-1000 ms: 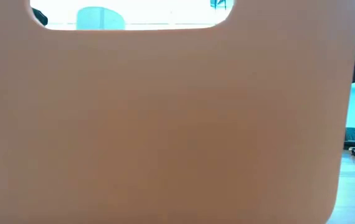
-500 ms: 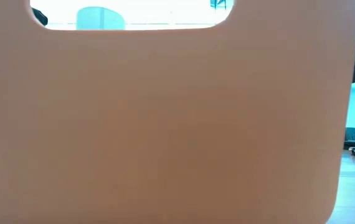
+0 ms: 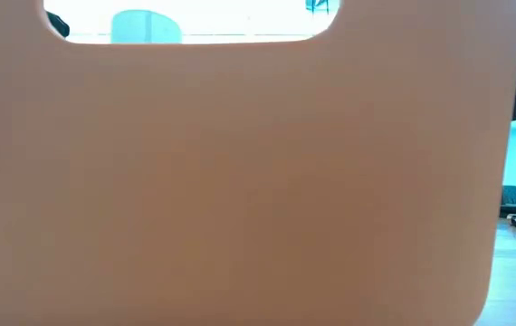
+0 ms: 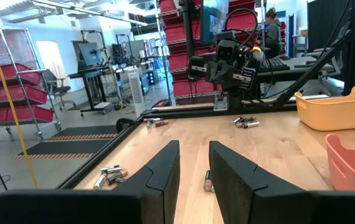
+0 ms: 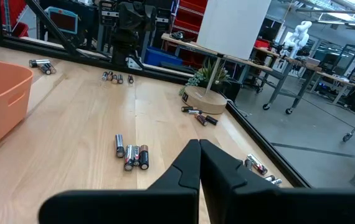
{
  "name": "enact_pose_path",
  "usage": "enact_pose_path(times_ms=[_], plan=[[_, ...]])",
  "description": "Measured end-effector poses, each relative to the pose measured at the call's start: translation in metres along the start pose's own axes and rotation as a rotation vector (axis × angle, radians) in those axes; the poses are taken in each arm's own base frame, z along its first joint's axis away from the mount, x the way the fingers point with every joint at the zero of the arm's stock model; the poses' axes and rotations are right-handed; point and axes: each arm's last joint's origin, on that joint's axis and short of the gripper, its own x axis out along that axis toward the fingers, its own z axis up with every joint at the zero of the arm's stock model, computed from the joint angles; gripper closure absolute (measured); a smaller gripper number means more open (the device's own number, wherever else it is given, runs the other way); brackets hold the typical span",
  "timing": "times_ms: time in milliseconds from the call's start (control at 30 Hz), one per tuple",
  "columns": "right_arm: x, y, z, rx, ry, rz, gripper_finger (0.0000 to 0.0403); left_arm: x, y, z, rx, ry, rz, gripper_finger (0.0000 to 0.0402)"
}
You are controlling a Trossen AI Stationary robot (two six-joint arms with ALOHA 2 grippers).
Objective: Sort batteries
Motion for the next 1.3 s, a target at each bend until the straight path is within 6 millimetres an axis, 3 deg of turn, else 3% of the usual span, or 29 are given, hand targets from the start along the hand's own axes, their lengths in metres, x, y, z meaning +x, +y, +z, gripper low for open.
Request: enact_pose_path(times_ms=[967, 1167, 1300], plan=[[0.0000, -0.0004, 0.0014, 0.000, -0.015, -0.005, 0.0403, 0.0000, 0.0000, 0.0000, 0.012, -0.001, 0.000, 0.0304], [0.0000, -0.0009, 0.0033, 0.005, -0.035, -0.010, 0.0403, 0.0000, -0.0003, 0.0001, -0.280, -0.001, -0.003, 0.0304], [-0.0004, -0.0026, 0.0089, 0.187, -0.095, -0.020, 0.0403, 0.0000, 0.0001, 0.0015, -0.320, -0.016, 0.004, 0.0304]])
